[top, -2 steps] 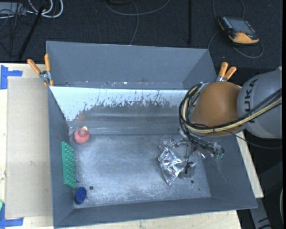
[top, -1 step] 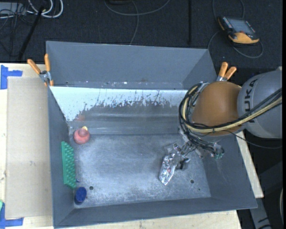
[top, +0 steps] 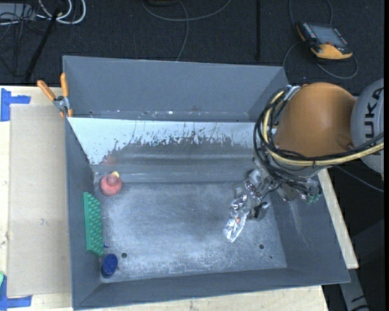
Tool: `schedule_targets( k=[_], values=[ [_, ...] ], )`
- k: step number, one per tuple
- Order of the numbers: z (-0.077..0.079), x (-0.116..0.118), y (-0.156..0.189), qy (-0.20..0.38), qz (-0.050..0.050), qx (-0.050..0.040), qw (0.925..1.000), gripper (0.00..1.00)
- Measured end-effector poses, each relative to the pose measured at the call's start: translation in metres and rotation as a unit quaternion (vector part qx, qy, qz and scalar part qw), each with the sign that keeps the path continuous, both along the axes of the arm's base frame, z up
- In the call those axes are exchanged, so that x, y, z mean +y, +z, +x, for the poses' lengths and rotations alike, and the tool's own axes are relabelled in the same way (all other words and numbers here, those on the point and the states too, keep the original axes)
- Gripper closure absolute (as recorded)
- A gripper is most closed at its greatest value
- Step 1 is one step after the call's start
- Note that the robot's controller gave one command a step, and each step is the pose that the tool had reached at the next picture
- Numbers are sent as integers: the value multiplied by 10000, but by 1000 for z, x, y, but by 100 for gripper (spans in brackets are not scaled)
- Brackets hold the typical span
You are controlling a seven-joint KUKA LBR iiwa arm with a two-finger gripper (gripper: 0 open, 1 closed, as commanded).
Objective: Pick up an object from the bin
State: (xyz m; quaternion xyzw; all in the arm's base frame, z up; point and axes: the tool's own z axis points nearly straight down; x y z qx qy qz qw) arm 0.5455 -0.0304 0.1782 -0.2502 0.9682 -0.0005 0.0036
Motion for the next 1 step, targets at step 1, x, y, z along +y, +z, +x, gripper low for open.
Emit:
schedule_targets(
  k=[1],
  values=[
    [25, -11, 97, -98, -6, -21, 9999, 100]
  ],
)
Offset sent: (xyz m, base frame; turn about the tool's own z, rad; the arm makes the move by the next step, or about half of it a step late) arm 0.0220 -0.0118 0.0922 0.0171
